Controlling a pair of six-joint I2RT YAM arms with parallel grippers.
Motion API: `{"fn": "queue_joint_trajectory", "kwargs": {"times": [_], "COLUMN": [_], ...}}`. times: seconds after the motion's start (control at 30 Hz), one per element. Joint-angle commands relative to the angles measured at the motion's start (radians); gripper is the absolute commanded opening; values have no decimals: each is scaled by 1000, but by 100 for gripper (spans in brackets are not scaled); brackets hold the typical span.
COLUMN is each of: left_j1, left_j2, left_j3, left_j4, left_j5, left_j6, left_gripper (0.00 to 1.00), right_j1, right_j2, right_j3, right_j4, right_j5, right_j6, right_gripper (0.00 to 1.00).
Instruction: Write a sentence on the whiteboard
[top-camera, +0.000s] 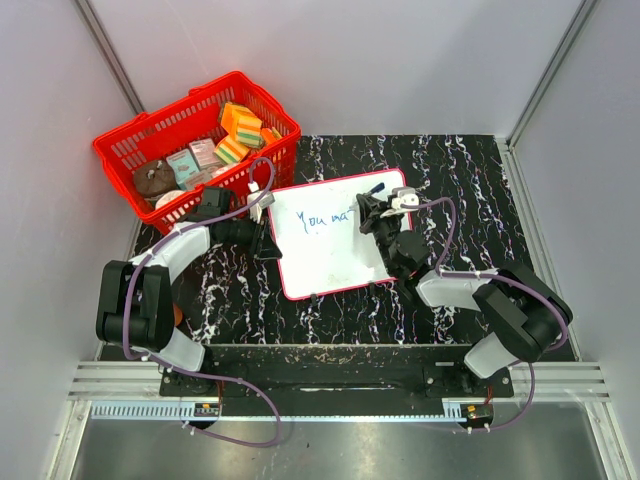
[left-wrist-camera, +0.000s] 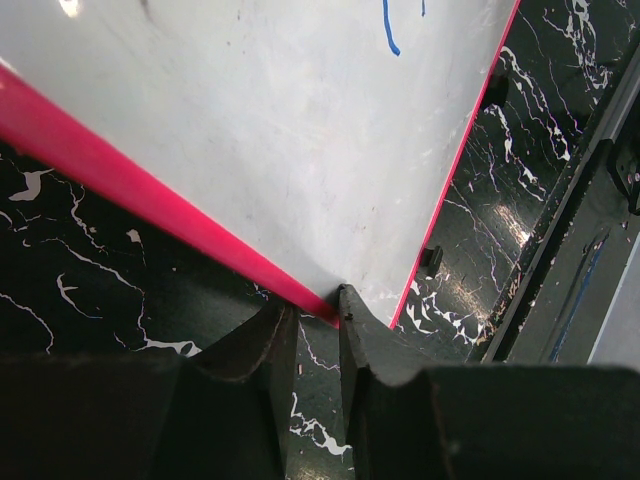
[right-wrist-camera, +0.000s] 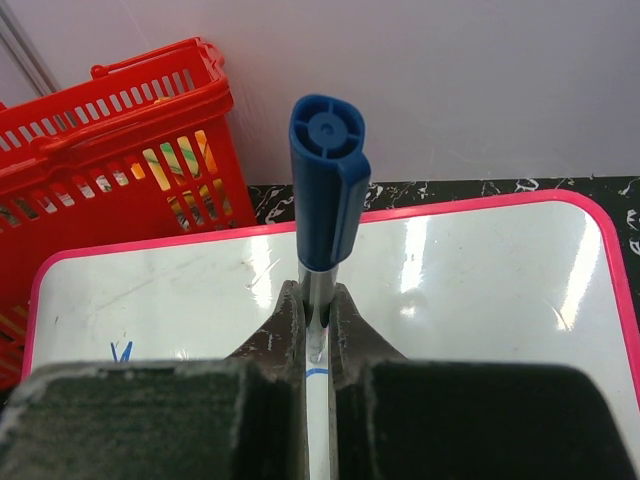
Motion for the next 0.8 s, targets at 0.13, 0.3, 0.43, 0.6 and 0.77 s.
{"fn": "queue_joint_trajectory", "kwargs": {"times": [0.13, 0.3, 0.43, 0.6, 0.77], "left_j1": [-12, -12, -12, -12, -12], "left_j2": [-40, -43, -43, -42, -43], "left_j3": [12, 13, 12, 12, 13], "left_j4": [51, 50, 50, 50, 50], "left_j5": [-6, -6, -6, -9, -9], "left_j6": [48, 46, 46, 46, 48], "left_gripper": [0, 0, 0, 0, 0], "right_j1": [-8, -9, -8, -8, -8], "right_j2": [-15, -26, -34, -51, -60], "right_j3": [-40, -59, -76, -94, -105], "right_j4": [-1, -4, -4, -4, -7], "right_j5": [2, -7, -10, -15, -4], "right_j6": [32, 41, 47, 55, 48], "right_gripper": [0, 0, 0, 0, 0]}}
